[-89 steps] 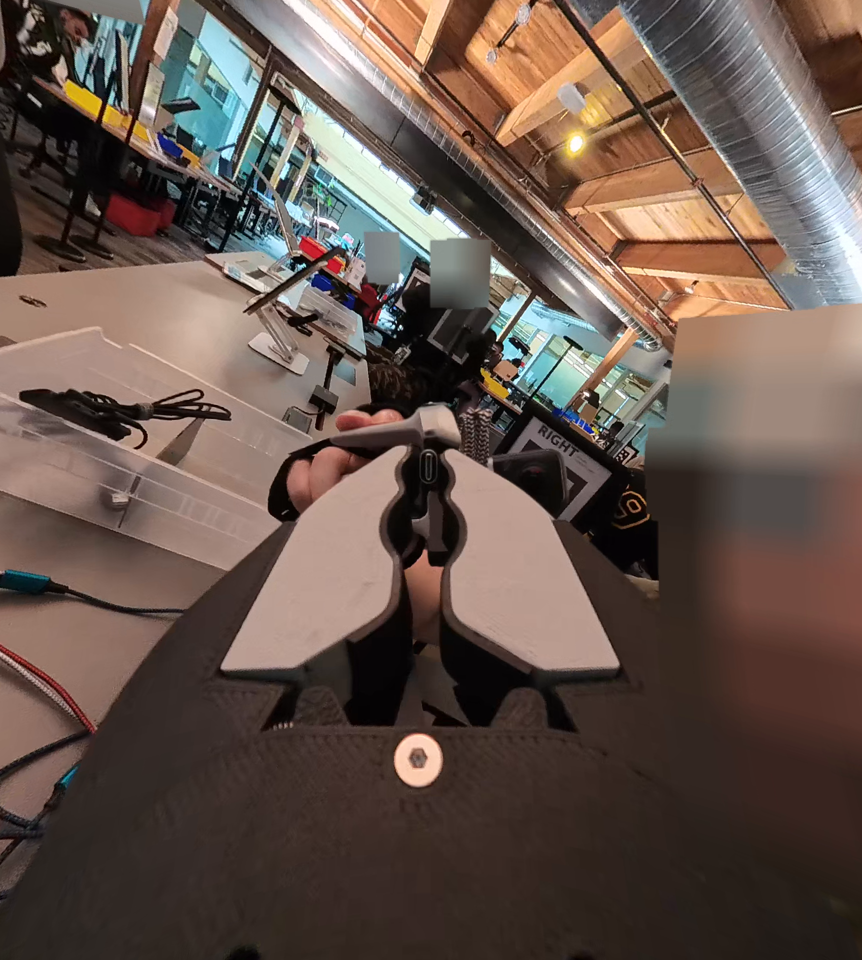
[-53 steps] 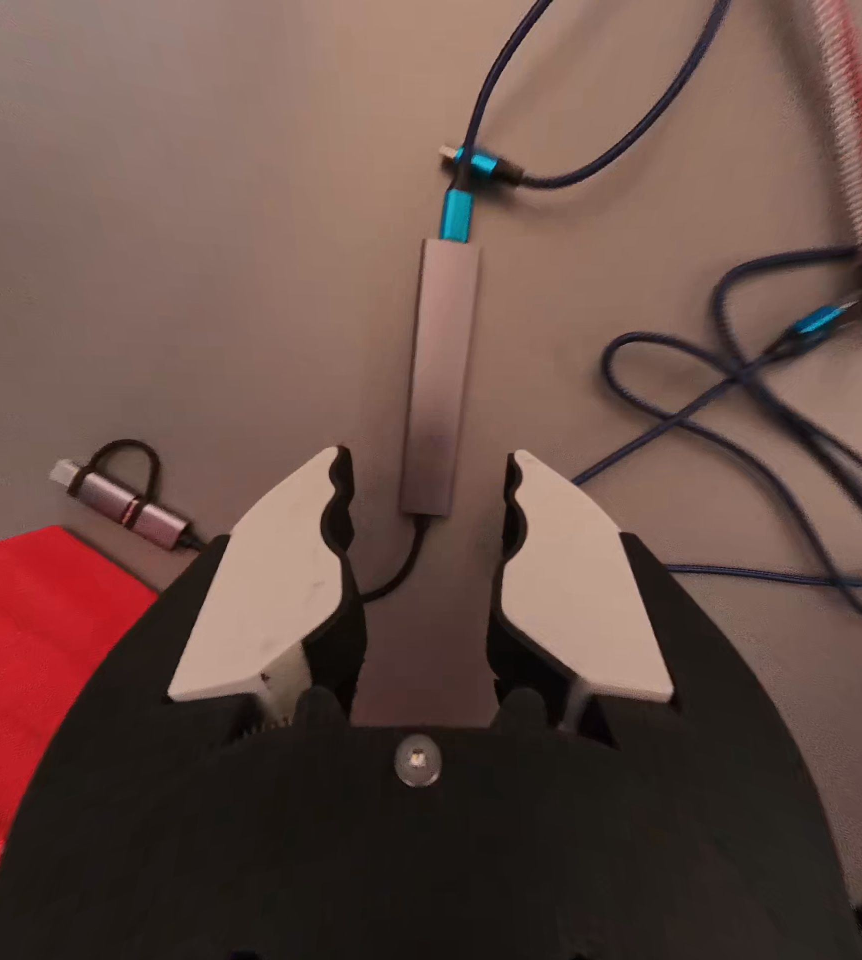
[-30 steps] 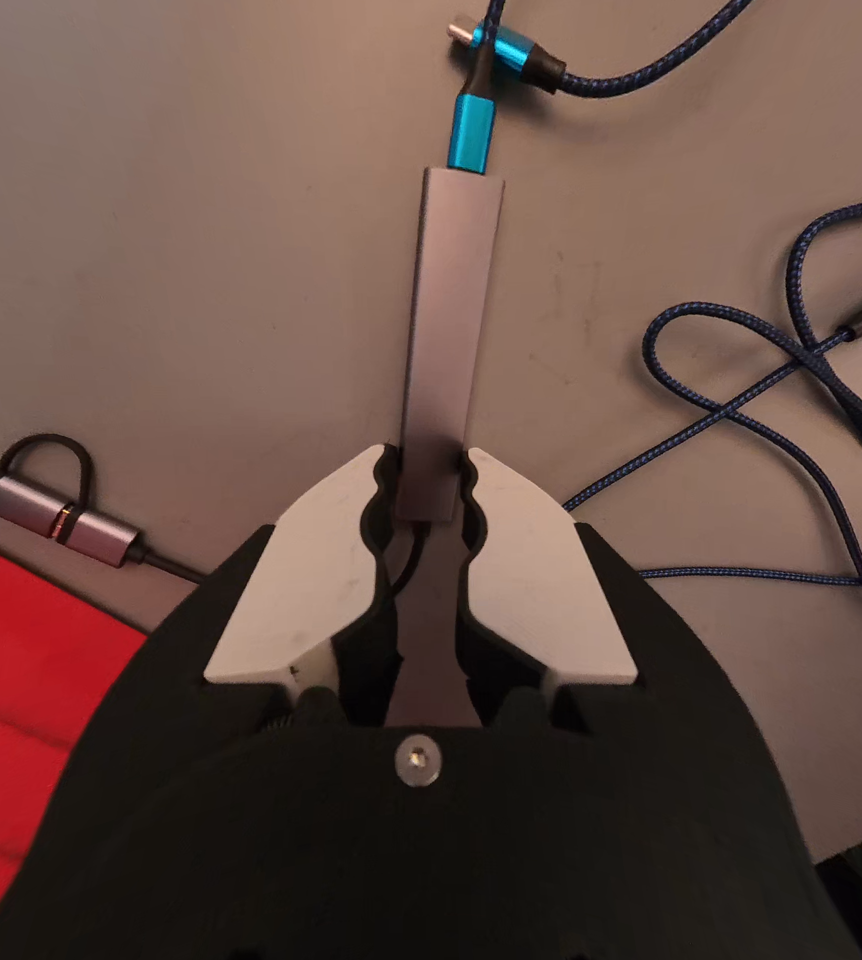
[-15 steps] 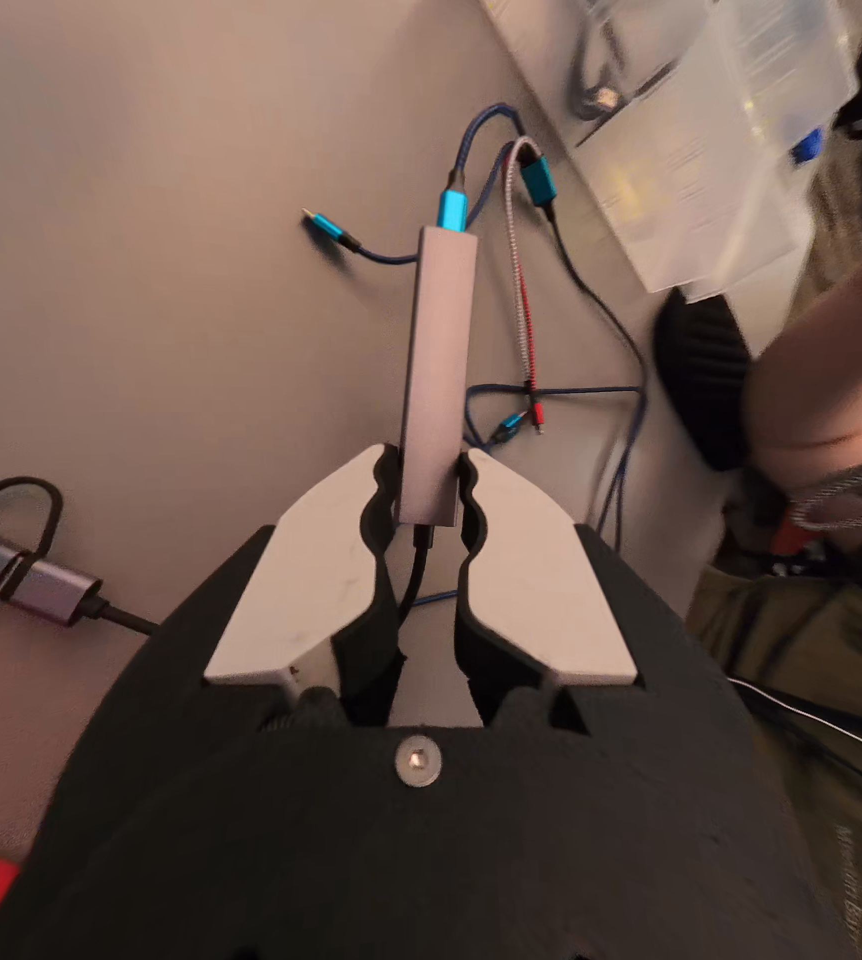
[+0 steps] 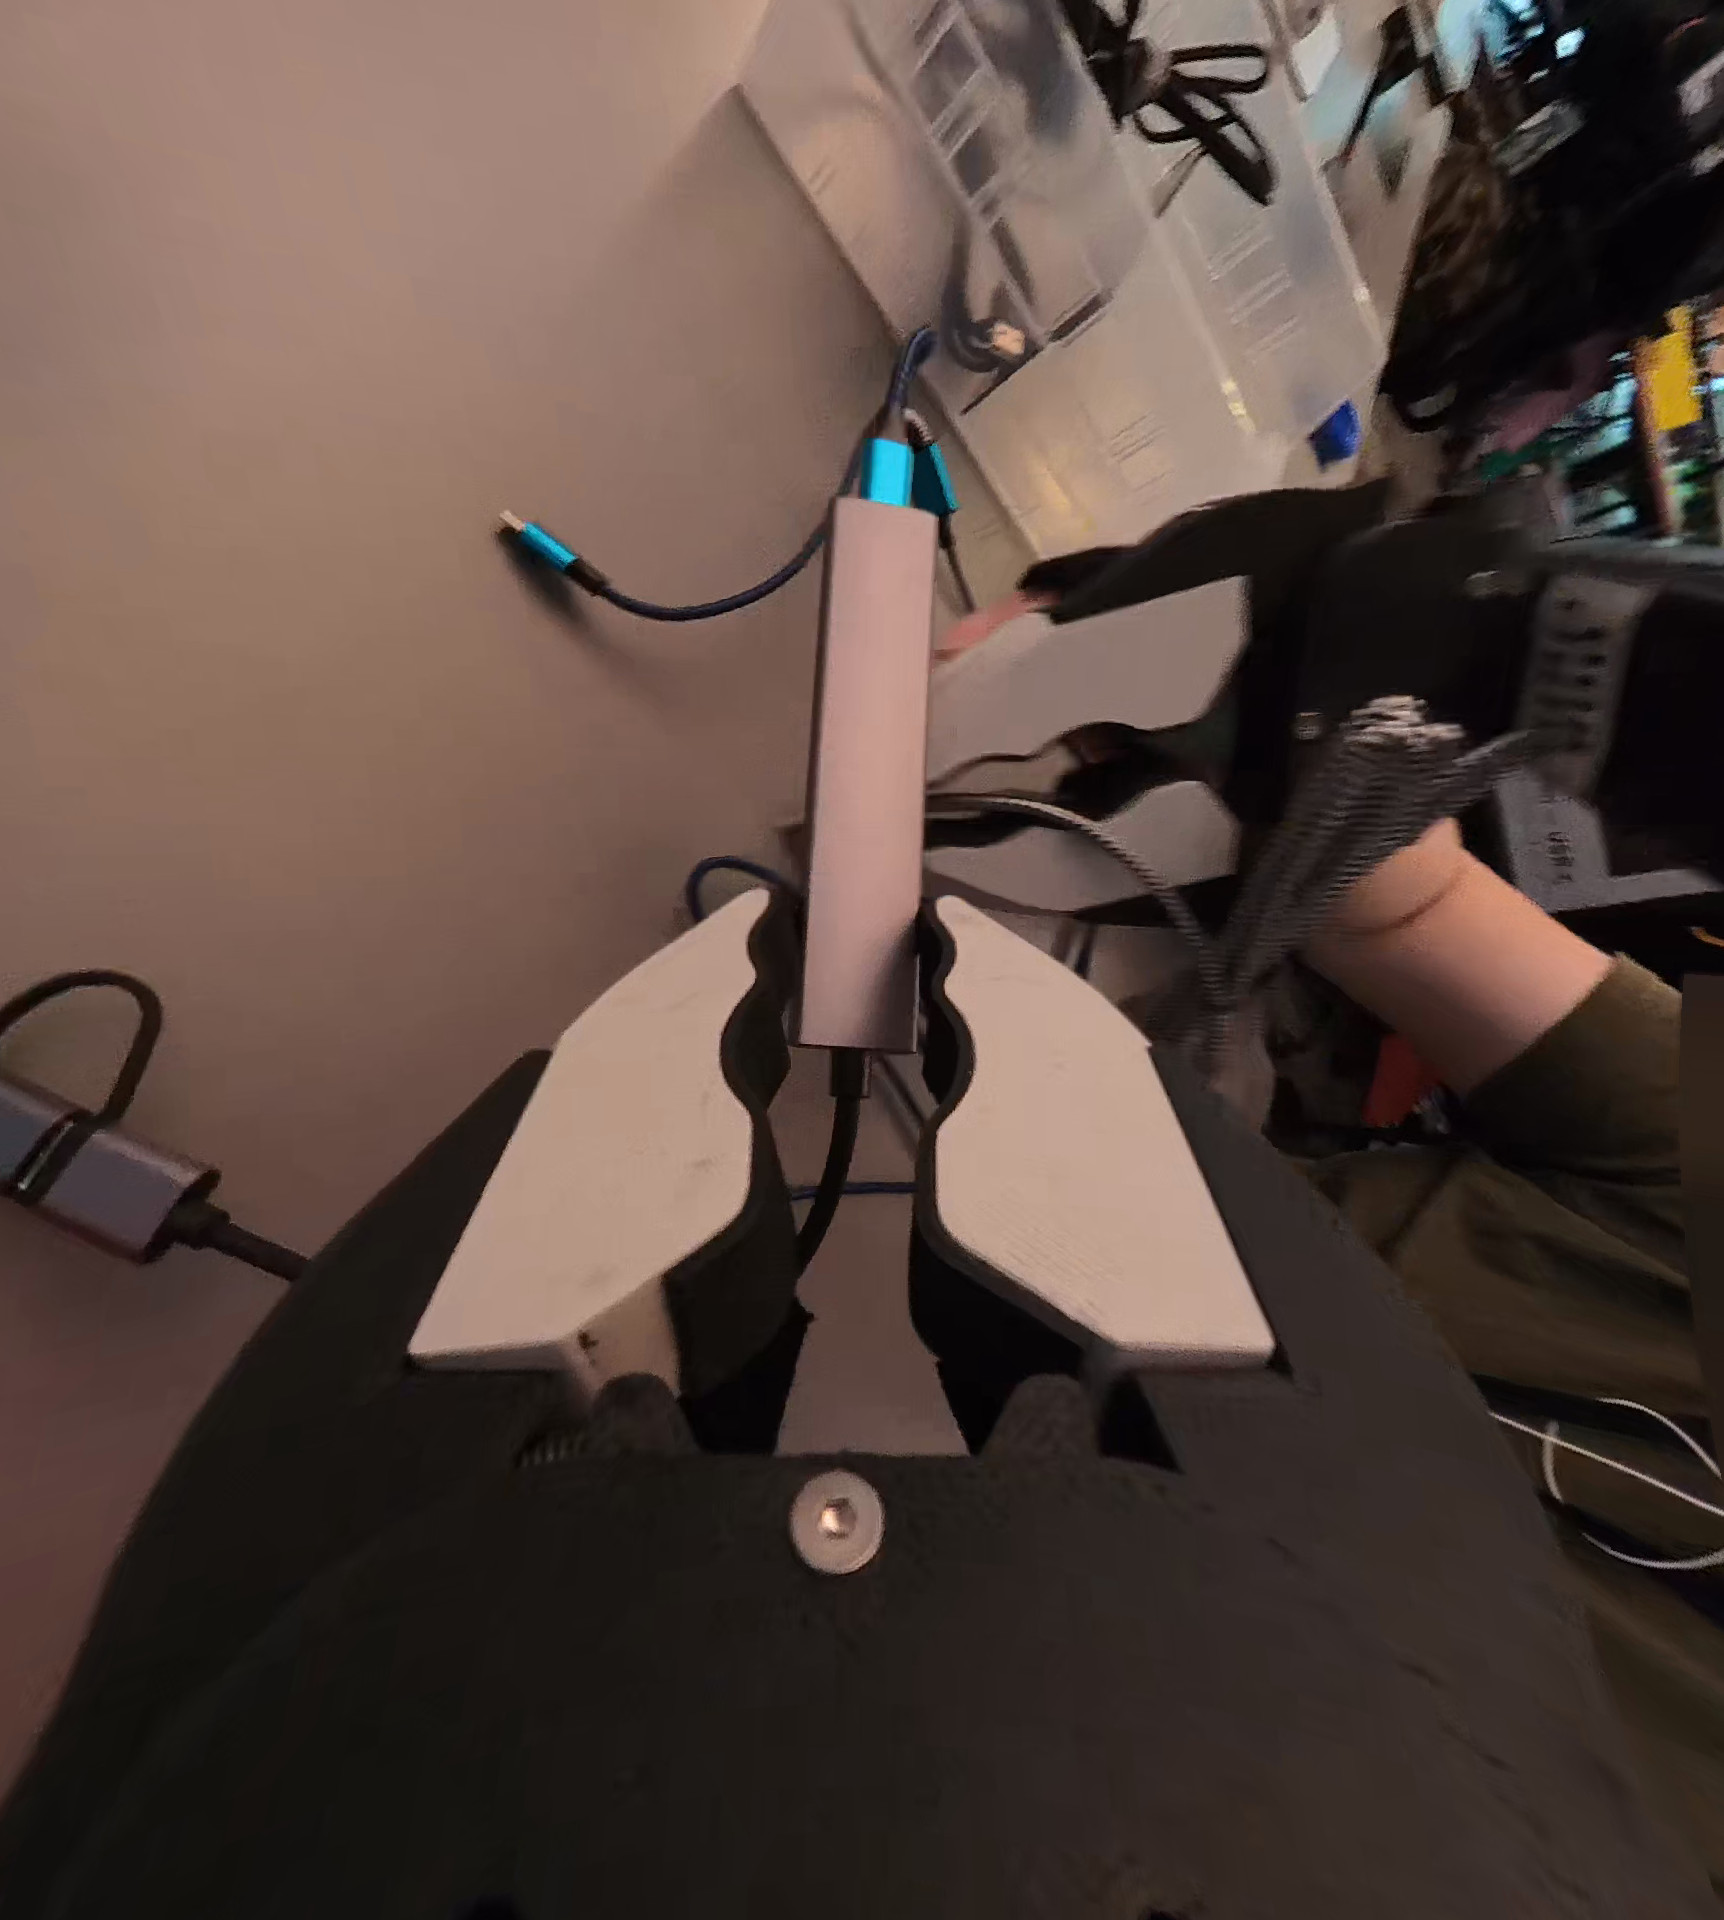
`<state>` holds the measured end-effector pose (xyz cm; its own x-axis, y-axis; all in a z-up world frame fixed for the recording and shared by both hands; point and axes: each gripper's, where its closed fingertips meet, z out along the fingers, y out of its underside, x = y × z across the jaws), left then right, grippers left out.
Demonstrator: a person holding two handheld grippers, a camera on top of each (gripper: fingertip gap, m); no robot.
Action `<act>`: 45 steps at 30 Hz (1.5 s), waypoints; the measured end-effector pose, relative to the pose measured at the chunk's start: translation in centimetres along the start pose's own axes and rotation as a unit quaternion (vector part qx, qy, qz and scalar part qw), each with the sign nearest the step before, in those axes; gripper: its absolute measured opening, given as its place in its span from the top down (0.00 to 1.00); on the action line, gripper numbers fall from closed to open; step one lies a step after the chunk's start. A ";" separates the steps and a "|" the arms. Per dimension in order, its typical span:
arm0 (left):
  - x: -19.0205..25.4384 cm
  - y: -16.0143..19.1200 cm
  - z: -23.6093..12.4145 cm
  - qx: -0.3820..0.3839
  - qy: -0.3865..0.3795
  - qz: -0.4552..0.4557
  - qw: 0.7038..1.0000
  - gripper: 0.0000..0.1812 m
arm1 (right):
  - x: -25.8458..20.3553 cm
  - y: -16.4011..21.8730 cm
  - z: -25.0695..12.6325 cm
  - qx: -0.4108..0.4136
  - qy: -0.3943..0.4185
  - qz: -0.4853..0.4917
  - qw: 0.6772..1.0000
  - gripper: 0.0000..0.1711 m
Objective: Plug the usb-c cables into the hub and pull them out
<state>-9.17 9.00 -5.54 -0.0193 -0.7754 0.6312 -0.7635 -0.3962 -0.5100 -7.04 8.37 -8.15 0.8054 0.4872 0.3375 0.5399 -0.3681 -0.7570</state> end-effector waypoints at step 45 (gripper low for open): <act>4.0 -2.1 0.2 0.062 0.056 0.068 0.994 0.87 | 5.6 -2.6 -4.2 0.093 0.172 -0.028 0.980 0.93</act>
<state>-7.53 6.68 -2.07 -0.1938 -0.7698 0.6082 -0.6639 -0.3535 -0.6590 -2.93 8.69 -1.96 0.8277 0.1941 0.5265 0.5578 -0.1820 -0.8098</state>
